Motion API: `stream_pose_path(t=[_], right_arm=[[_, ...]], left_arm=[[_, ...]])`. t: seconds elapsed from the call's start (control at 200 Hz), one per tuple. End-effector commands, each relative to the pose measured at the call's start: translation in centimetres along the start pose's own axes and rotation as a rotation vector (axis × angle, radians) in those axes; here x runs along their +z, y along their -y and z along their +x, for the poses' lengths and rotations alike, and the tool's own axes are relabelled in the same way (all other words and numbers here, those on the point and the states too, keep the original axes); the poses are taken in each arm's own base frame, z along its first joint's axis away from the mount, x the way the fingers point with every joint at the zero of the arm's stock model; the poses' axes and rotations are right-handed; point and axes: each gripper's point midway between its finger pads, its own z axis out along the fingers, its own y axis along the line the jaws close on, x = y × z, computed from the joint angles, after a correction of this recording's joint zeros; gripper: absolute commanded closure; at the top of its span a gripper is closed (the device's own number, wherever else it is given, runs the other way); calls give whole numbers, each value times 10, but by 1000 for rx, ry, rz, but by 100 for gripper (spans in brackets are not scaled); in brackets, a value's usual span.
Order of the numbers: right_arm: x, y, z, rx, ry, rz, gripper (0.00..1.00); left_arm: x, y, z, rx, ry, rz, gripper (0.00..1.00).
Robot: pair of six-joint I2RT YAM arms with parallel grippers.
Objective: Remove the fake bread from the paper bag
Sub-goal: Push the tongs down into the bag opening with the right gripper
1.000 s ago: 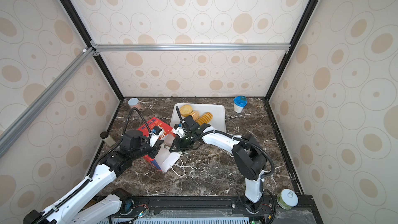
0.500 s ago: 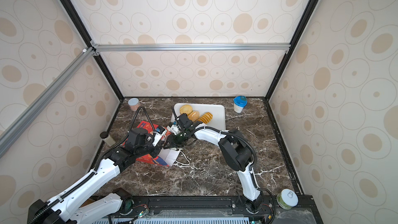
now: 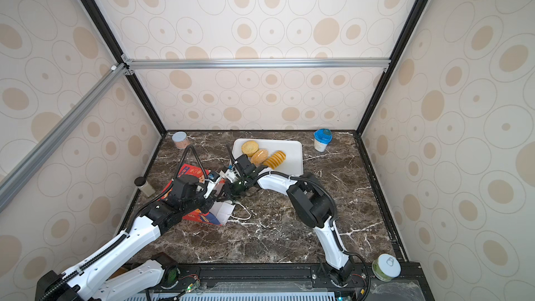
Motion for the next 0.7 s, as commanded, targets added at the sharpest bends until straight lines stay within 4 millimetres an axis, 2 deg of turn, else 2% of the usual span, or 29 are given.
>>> stream_pose_path(t=[0.0,0.12,0.235,0.42,0.515,0.695], right_arm=[[-7,-5,10,53,6,-39,83],[-24,0,19,73,41,-26,93],[-40,-5,35,65,47,-4,98],[-63,-8,68,56,42,39,100],[-74,-9,82,47,44,69,100],[-85,-8,90,17,54,111,100]], left_arm=[[-20,-3,-40,63,152,-12,100],[-23,-3,-40,133,123,-42,100],[-24,-2,-43,198,97,-69,100],[-32,-9,-54,246,126,-112,100],[-32,-9,-50,281,108,-125,100],[-31,-8,-49,313,99,-133,100]])
